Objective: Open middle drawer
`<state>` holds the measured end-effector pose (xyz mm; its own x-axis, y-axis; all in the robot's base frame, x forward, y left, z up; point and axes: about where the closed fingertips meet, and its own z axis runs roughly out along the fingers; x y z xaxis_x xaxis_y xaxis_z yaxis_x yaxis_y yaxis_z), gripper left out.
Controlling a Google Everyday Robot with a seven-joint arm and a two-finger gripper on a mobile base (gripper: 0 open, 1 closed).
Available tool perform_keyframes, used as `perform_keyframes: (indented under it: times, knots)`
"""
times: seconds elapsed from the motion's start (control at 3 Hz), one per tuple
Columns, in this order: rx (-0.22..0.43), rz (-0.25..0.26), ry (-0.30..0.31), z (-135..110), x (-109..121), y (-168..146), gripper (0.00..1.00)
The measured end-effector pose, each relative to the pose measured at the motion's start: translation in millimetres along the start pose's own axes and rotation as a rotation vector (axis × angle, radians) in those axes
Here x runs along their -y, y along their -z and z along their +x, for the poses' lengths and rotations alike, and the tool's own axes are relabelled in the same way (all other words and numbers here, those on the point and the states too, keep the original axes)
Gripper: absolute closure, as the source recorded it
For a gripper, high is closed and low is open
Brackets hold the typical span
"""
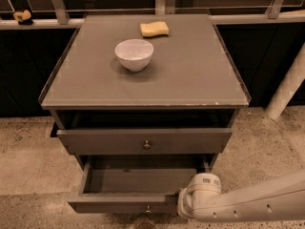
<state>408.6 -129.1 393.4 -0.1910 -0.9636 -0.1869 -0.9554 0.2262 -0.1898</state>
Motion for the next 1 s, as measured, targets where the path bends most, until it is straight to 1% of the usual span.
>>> perform_keyframes:
  times: [0.33,0.67,1.0]
  knots:
    - [0.0,0.0,0.0,-0.3,0.7,1.1,1.0]
    - [0.005,-0.002,0.005,3.2,-6.9,0.1,1.0]
    - [0.005,-0.002,0.005,1.7,-6.1,2.4,1.0]
